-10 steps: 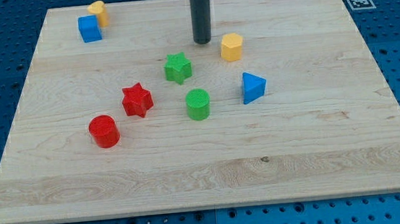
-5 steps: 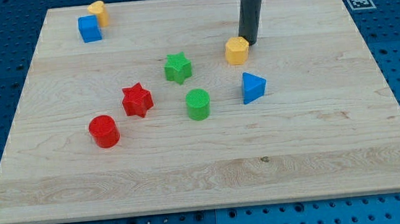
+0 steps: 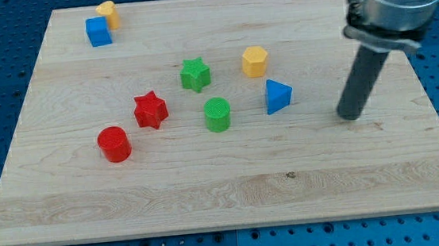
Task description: Place the triangle below the hexagon
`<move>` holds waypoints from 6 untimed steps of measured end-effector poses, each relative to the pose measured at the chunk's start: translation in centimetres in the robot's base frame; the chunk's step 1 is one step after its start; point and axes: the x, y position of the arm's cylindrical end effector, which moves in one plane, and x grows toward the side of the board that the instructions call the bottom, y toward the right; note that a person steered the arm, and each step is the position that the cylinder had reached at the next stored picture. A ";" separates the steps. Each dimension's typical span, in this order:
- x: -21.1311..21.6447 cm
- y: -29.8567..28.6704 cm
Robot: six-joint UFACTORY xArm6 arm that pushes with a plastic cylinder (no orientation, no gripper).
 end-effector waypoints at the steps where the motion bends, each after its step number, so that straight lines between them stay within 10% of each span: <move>1: 0.0 -2.8; 6: -1.8 -5.1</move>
